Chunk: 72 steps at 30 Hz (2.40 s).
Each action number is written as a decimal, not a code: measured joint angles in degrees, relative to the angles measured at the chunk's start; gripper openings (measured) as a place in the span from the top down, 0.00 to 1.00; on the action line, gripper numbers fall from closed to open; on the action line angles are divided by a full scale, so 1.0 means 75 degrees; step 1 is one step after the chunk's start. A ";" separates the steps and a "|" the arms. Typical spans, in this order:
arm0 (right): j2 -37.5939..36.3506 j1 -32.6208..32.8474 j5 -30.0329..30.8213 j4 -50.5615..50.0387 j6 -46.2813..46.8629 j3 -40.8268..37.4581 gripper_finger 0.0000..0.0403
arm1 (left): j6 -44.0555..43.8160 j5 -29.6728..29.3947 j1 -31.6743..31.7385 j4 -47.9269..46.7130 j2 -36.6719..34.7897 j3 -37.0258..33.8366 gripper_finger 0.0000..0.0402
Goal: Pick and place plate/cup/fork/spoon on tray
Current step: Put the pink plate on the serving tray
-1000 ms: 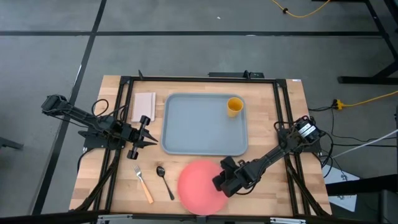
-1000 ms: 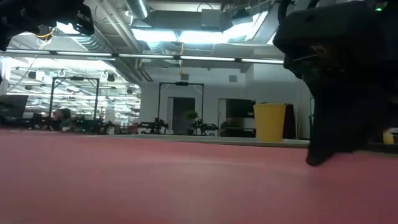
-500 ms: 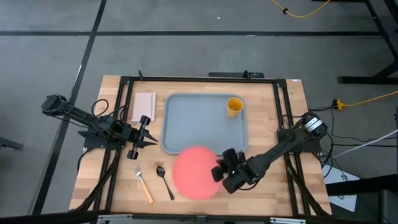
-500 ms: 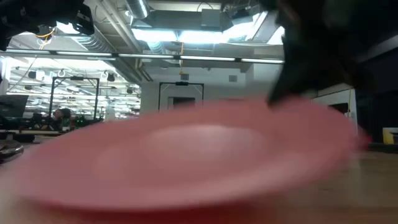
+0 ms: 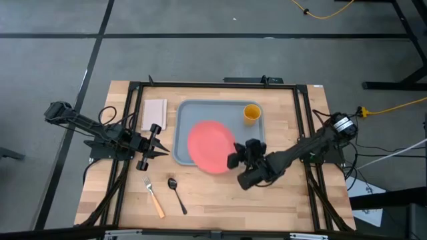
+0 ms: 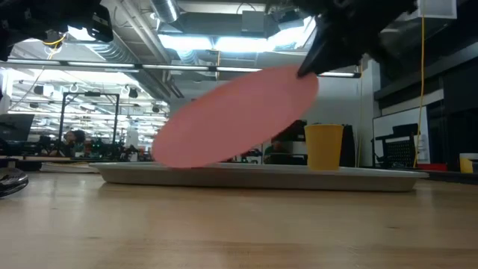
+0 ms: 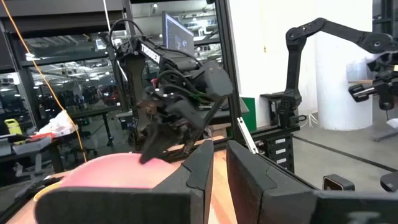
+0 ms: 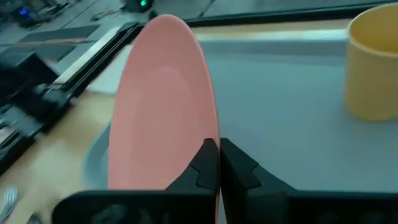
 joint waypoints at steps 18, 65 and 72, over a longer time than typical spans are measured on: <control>0.0079 -0.1202 -0.1564 -0.1465 -0.0184 -0.0134 0.87 | 0.0000 0.0000 0.0001 0.0001 0.0001 0.0000 0.90; 0.0079 -0.1081 -0.2159 -0.1836 -0.1304 -0.0125 0.75 | 0.0000 0.0000 0.0000 0.0000 0.0002 0.0000 0.90; 0.0235 -0.0981 -0.3474 0.0432 -0.3489 -0.0108 0.75 | 0.0000 0.0000 0.0001 0.0002 0.0002 0.0000 0.90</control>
